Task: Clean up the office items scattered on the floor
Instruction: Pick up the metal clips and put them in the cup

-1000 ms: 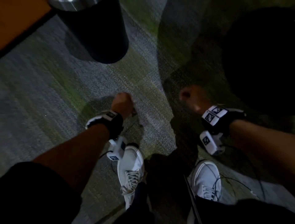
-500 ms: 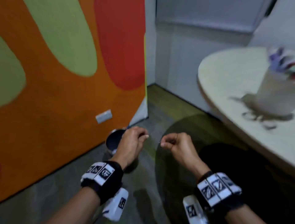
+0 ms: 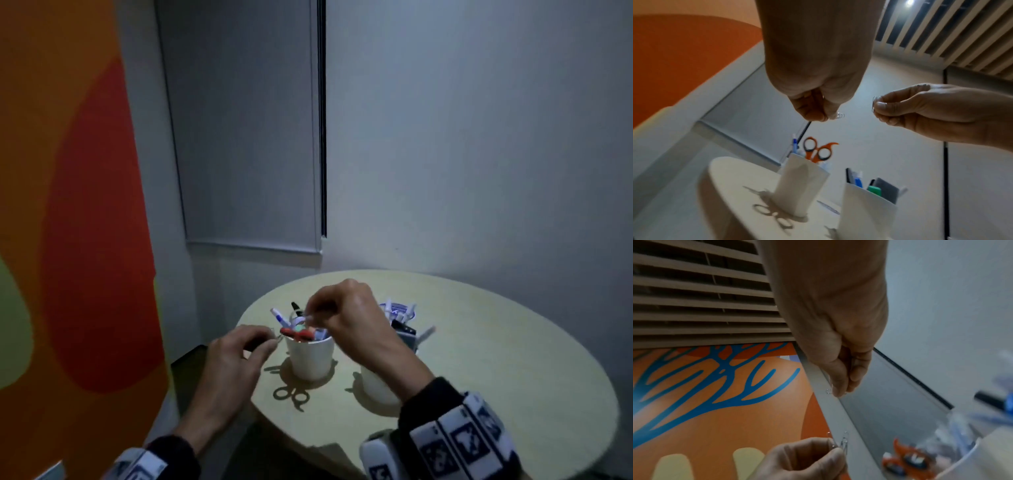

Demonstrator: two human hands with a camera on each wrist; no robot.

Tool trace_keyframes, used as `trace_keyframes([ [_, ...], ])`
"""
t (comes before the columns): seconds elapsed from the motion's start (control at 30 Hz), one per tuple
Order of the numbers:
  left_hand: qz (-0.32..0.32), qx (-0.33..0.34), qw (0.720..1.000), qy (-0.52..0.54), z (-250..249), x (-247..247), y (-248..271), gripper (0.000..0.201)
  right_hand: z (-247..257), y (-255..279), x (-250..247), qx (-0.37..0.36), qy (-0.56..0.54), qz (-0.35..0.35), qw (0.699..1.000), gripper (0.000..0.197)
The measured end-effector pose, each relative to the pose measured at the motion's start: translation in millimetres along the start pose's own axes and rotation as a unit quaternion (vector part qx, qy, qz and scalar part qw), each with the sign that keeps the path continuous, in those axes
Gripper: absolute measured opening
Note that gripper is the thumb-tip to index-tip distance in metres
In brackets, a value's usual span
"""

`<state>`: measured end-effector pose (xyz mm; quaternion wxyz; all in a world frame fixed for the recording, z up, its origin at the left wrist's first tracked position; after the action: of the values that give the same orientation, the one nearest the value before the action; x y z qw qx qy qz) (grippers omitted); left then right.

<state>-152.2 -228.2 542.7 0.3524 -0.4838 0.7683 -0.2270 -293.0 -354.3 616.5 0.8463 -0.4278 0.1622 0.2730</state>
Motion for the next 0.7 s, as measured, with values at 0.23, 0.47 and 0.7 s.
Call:
trace_keyframes([
  [0.23,0.036,0.054,0.998,0.006,-62.2,90.1,-40.1,0.01,-70.0,-39.4,-77.6,0.085,0.134,0.071,0.985,0.01],
  [0.47,0.145,0.067,0.984,-0.08,-71.2,165.9,-53.2,0.009,-120.7,-49.2,-70.0,0.078,0.22,0.131,0.963,0.031],
  [0.7,0.208,0.041,0.966,-0.15,-62.3,201.4,-67.5,0.007,-137.6,-54.1,-55.2,0.083,0.258,0.145,0.952,0.013],
])
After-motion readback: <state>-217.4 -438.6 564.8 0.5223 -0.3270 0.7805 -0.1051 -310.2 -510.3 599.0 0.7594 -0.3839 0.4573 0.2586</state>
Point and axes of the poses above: each hand's wrist, its own y-axis away from the middle knuckle, its own x-axis out of the palm, z = x × y, the point moved 5 cm from there along -y, towards the middle knuckle, and after that the axes turned 10 degrees about -z, right-handed, at the moved point
